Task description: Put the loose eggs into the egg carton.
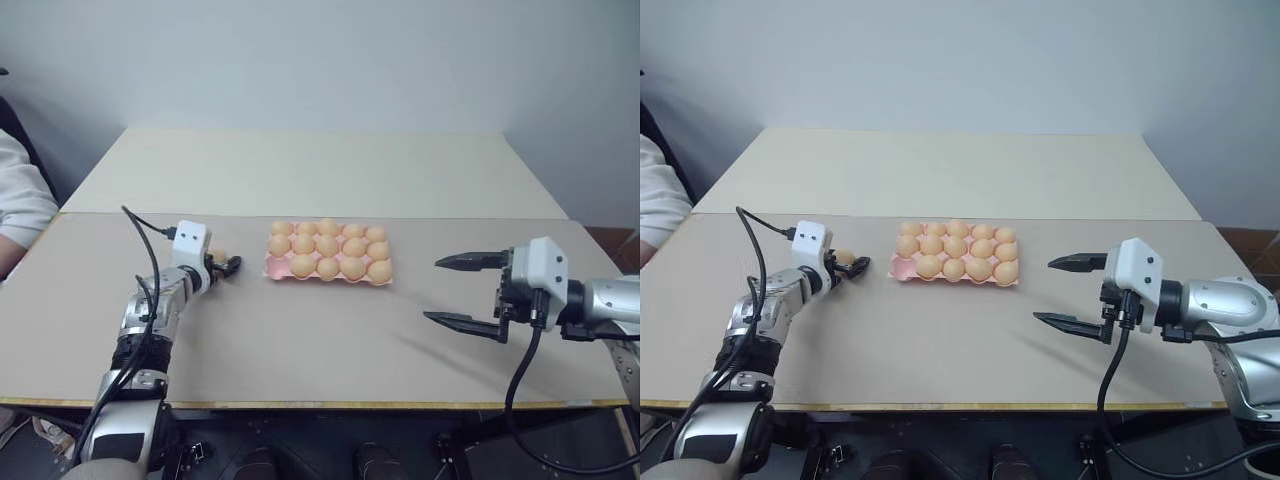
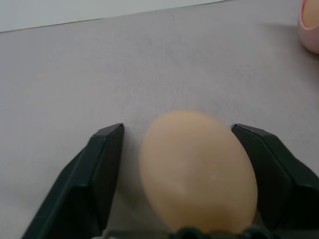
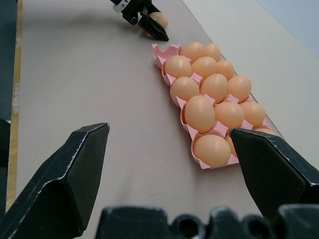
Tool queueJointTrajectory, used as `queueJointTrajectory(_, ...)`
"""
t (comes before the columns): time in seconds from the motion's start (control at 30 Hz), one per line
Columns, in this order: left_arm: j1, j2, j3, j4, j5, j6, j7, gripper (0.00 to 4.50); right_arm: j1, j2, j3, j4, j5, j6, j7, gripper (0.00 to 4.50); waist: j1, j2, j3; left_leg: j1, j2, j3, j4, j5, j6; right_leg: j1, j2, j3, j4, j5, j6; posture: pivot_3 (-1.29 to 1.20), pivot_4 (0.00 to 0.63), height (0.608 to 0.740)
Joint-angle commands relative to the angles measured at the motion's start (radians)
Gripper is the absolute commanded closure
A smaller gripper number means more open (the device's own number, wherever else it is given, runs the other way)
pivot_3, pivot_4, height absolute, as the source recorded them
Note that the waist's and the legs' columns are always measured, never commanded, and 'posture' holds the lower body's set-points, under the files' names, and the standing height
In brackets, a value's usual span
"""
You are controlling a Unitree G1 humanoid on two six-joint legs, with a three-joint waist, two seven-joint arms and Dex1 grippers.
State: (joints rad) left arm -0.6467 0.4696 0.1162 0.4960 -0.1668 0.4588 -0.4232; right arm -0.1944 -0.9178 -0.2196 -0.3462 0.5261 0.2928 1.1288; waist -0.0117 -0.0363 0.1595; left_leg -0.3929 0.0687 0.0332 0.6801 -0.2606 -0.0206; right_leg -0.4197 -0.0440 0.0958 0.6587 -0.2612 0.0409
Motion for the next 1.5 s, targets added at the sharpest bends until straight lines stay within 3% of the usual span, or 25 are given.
queueJointTrajectory(0.03, 0.005, 0.01, 0.012, -0.048, -0.007, -0.012, -0.015, 1.89, -0.006, -0.004, -0.041, -0.026, 0.015, -0.016, -0.008, 0.0, 0.0, 0.0, 0.0, 0.0, 0.0, 0.0, 0.0, 0.0, 0.0, 0.0, 0.0, 0.0, 0.0, 0.0, 0.0, 0.0, 0.15, 0.74)
queueJointTrajectory(0.13, 0.004, 0.016, 0.015, -0.074, -0.006, -0.022, -0.024, 2.57, -0.011, -0.002, -0.037, -0.022, 0.013, -0.019, -0.011, 0.0, 0.0, 0.0, 0.0, 0.0, 0.0, 0.0, 0.0, 0.0, 0.0, 0.0, 0.0, 0.0, 0.0, 0.0, 0.0, 0.0, 0.15, 0.74)
queueJointTrajectory(0.43, -0.013, -0.008, -0.057, -0.302, -0.068, -0.016, -0.21, 2.57, -0.023, 0.008, -0.018, -0.021, 0.007, -0.024, -0.019, 0.0, 0.001, 0.0, 0.0, 0.0, 0.0, 0.0, 0.0, 0.0, 0.0, 0.0, 0.0, 0.0, 0.0, 0.0, 0.0, 0.0, 0.15, 0.74)
queueJointTrajectory(0.7, -0.008, -0.036, -0.173, -0.278, -0.032, -0.072, -0.325, 2.57, -0.002, 0.009, -0.038, -0.041, 0.011, -0.018, -0.028, 0.0, -0.002, 0.0, 0.0, 0.0, 0.0, 0.0, 0.0, 0.0, 0.0, 0.0, 0.0, 0.0, 0.0, 0.0, 0.0, 0.0, 0.15, 0.74)
queueJointTrajectory(0.73, -0.009, -0.036, -0.179, -0.27, -0.026, -0.073, -0.325, 1.88, 0.002, 0.007, -0.043, -0.046, 0.013, -0.015, -0.03, 0.0, -0.002, 0.0, 0.0, 0.0, 0.0, 0.0, 0.0, 0.0, 0.0, 0.0, 0.0, 0.0, 0.0, 0.0, 0.0, 0.0, 0.15, 0.74)
queueJointTrajectory(0.93, -0.006, -0.022, -0.157, -0.276, -0.041, -0.071, -0.336, 0.05, 0.033, 0.002, -0.072, -0.075, 0.023, -0.003, -0.042, 0.0, -0.001, 0.0, 0.0, 0.0, 0.0, 0.0, 0.0, 0.0, 0.0, 0.001, 0.0, 0.0, 0.0, 0.0, 0.0, 0.0, 0.15, 0.74)
queueJointTrajectory(1.1, 0.063, 0.026, -0.084, -0.414, -0.086, -0.065, -0.337, 0.02, 0.027, 0.01, -0.076, -0.09, 0.041, 0.012, -0.06, 0.0, -0.006, 0.0, 0.0, 0.0, 0.0, 0.0, 0.0, 0.0, 0.0, 0.0, 0.0, 0.001, 0.0, 0.0, 0.0, 0.0, 0.15, 0.74)
queueJointTrajectory(1.23, 0.165, 0.125, 0.021, -0.549, -0.157, -0.063, -0.387, 0.02, 0.029, 0.009, -0.07, -0.082, 0.04, 0.006, -0.06, 0.0, -0.009, 0.0, 0.0, 0.0, 0.0, 0.0, 0.0, 0.0, 0.0, -0.001, 0.0, 0.001, 0.001, 0.0, 0.0, 0.0, 0.15, 0.74)
queueJointTrajectory(1.37, 0.387, 0.307, 0.216, -0.708, -0.251, -0.014, -0.499, 0.02, 0.01, 0.015, -0.054, -0.05, 0.034, 0.0, -0.066, 0.0, -0.016, 0.0, 0.0, 0.001, 0.001, 0.001, -0.001, 0.0, 0.0, 0.0, 0.0, 0.001, 0.0, 0.0, 0.0, 0.0, 0.15, 0.74)
queueJointTrajectory(1.5, 0.608, 0.381, 0.403, -0.816, -0.337, 0.06, -0.549, 0.02, -0.007, 0.017, -0.027, -0.017, 0.015, -0.016, -0.054, 0.0, -0.012, 0.0, 0.0, 0.001, 0.001, 0.001, -0.001, 0.0, 0.0, 0.0, 0.0, 0.001, -0.001, 0.0, 0.0, 0.0, 0.15, 0.74)
